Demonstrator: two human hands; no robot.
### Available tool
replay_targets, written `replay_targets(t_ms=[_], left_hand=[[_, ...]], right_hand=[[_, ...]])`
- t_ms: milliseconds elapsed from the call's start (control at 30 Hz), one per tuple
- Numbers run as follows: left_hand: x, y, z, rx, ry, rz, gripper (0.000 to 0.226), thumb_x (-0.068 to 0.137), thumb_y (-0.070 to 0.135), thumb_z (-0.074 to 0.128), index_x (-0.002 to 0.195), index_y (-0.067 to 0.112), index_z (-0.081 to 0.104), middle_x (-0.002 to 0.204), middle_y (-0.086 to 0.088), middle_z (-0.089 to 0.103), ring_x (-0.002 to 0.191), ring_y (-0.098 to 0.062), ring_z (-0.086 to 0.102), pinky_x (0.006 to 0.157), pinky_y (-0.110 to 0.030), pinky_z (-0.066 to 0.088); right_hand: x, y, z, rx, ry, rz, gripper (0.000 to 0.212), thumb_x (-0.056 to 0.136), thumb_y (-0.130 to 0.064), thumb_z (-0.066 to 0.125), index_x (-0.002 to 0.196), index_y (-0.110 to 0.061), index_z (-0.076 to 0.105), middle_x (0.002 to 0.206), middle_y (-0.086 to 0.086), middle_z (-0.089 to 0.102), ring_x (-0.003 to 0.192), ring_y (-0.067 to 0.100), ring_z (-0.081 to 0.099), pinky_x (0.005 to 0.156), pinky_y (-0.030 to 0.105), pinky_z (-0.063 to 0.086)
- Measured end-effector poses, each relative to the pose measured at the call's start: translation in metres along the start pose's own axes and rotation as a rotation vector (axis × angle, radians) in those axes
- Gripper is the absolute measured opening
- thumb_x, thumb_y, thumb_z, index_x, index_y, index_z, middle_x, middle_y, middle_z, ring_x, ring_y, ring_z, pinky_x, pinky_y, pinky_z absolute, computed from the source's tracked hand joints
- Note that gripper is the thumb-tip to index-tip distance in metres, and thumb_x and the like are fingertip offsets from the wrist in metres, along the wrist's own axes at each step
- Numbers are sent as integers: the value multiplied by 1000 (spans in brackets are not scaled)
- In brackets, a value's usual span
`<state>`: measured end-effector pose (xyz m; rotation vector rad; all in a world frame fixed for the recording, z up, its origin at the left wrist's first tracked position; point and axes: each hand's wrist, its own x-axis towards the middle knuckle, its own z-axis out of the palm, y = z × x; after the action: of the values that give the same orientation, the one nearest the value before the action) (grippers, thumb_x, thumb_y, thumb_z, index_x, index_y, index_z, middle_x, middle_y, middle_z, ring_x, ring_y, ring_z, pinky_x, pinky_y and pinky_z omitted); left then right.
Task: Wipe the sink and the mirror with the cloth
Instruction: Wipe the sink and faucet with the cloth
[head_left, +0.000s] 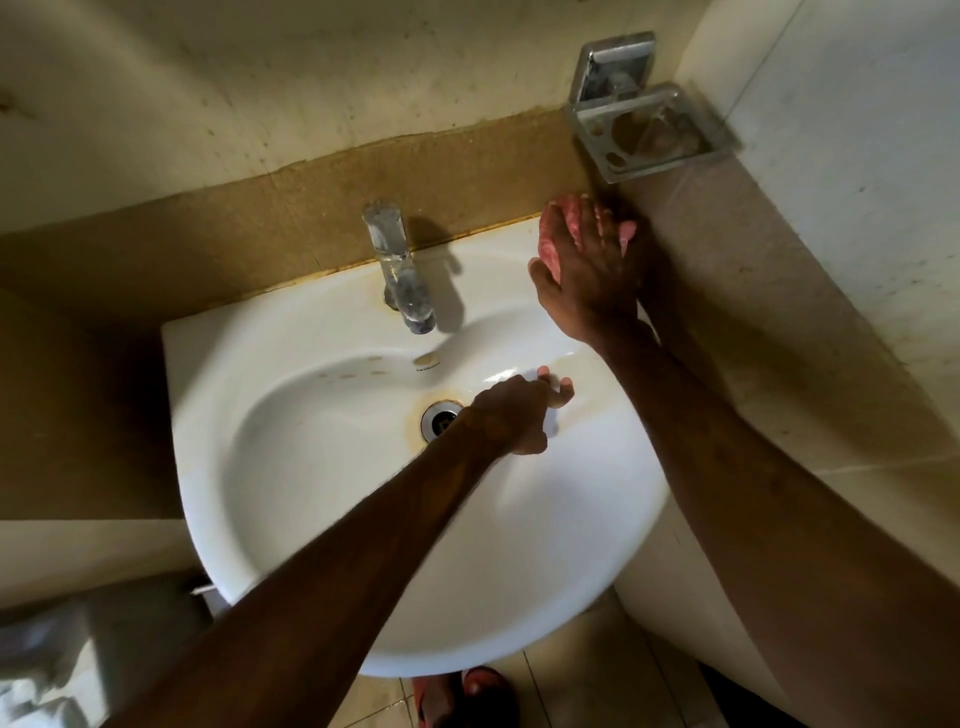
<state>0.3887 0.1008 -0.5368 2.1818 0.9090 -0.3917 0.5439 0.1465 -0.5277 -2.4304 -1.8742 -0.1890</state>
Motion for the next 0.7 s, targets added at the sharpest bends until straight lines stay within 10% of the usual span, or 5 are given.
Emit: replay_targets(t_ms=[233,533,700], left_hand=[[-5,-3,-7,67,14,19,66,91,13,58,153,21,38,150,-6,43,135,-27,50,111,-31,41],[-6,-2,0,59,23,25,64,95,14,54,155,21,33,157,-10,32,144,-25,41,117,-24,30],[-7,-1,-2,46,-26,-14,67,93,12,59,155,20,36,142,-5,50,136,-27,50,106,-22,37]], right_hand=[[-54,14,4,100,288,-74,67,103,-41,58,152,2,46,158,27,45,146,46,46,118,61,39],[-8,-10,1,133,48,95,63,107,-40,35,164,-14,25,171,17,25,159,38,21,130,59,9],[-23,-35,-3,94,109,-112,61,104,-35,39,163,-18,32,168,10,35,158,31,28,128,60,15]])
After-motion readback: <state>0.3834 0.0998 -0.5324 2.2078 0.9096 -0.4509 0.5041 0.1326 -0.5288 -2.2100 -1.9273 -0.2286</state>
